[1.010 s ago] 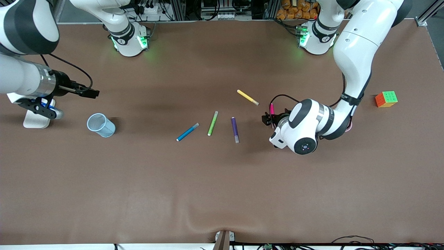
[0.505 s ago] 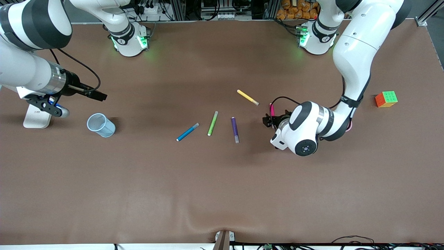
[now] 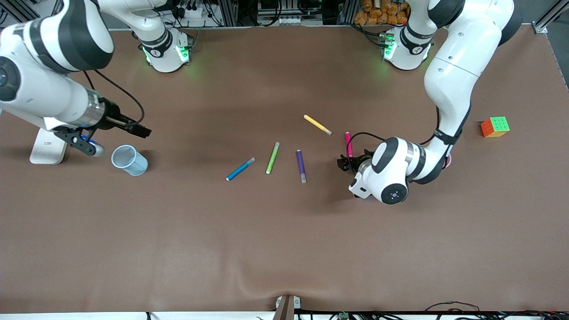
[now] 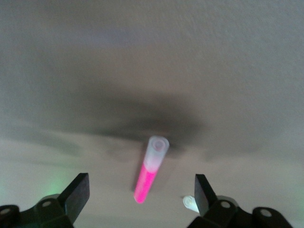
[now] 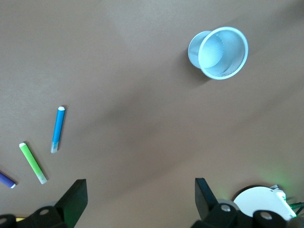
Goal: Place pink and blue markers in matching cups
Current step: 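Grasp the pink marker with the left gripper while the right gripper reaches out, then lift the pink marker while the right gripper grasps the blue marker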
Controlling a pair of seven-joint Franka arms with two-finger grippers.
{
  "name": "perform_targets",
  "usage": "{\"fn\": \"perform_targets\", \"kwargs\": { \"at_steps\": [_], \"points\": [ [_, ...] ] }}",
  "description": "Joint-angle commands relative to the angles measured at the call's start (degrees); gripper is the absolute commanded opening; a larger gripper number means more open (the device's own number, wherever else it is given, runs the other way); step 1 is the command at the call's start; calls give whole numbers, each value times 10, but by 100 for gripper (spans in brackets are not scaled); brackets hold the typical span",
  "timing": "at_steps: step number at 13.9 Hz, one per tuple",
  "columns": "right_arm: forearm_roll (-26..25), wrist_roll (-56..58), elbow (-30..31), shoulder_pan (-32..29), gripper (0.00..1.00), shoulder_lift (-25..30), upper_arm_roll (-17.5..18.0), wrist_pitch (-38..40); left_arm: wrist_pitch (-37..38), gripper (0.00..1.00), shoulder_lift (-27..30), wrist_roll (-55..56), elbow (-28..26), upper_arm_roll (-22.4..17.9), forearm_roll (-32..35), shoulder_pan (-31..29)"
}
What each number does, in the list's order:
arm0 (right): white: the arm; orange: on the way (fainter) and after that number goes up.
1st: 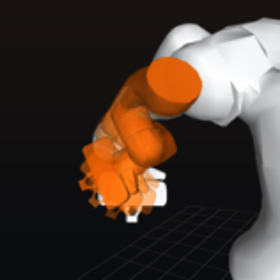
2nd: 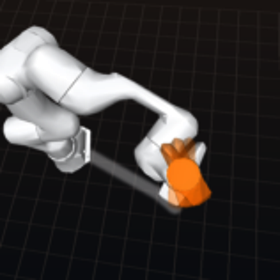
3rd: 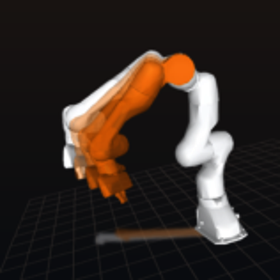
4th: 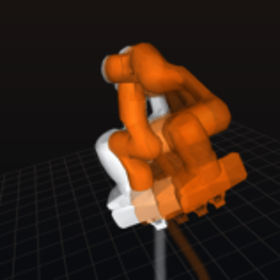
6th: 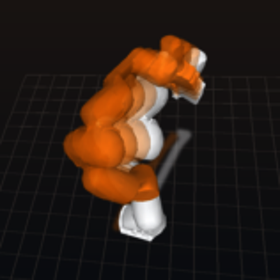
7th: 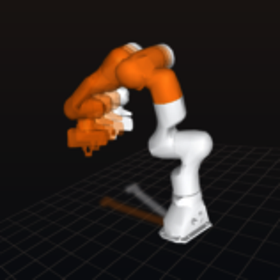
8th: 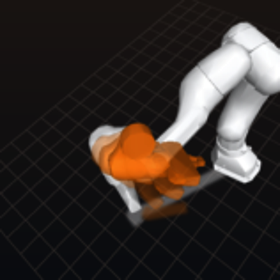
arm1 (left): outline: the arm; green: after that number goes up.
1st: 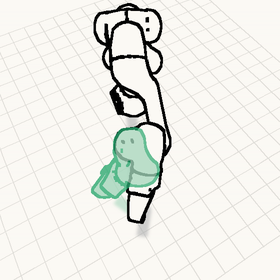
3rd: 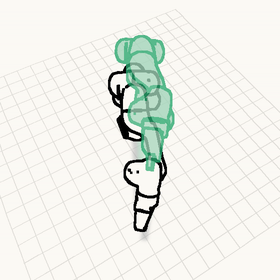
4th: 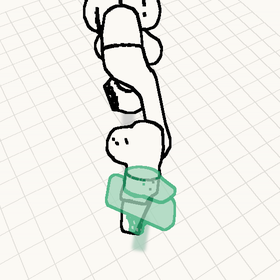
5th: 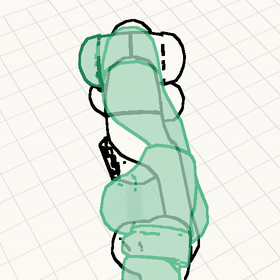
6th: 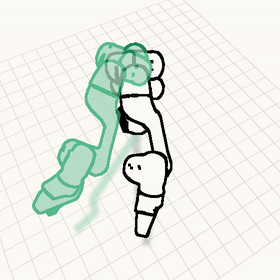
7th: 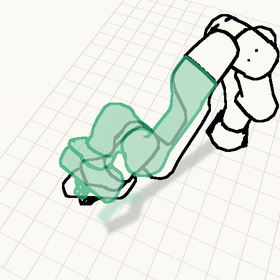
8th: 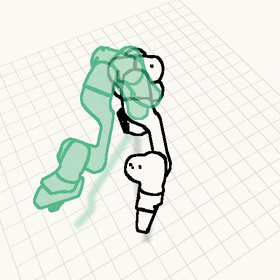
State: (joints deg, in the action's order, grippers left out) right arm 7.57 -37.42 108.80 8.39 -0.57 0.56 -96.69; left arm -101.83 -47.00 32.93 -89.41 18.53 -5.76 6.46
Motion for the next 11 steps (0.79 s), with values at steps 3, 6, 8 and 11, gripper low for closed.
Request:
{"fn": "perform_targets", "kwargs": {
  "at_steps": [3,6,8,11],
  "points": [
    [6,-83,14,6,100,7,37,-21,-4,73,-6,-6,6,1,5,2],
    [6,-181,26,7,100,-22,90,-95,-7,63,-8,-5,4,1,0,7],
    [5,-242,26,8,100,-49,130,-147,-7,54,-9,-5,3,1,0,7],
    [5,-278,27,12,100,-89,166,-205,-7,36,-11,-5,4,1,-1,8]
  ]
}}
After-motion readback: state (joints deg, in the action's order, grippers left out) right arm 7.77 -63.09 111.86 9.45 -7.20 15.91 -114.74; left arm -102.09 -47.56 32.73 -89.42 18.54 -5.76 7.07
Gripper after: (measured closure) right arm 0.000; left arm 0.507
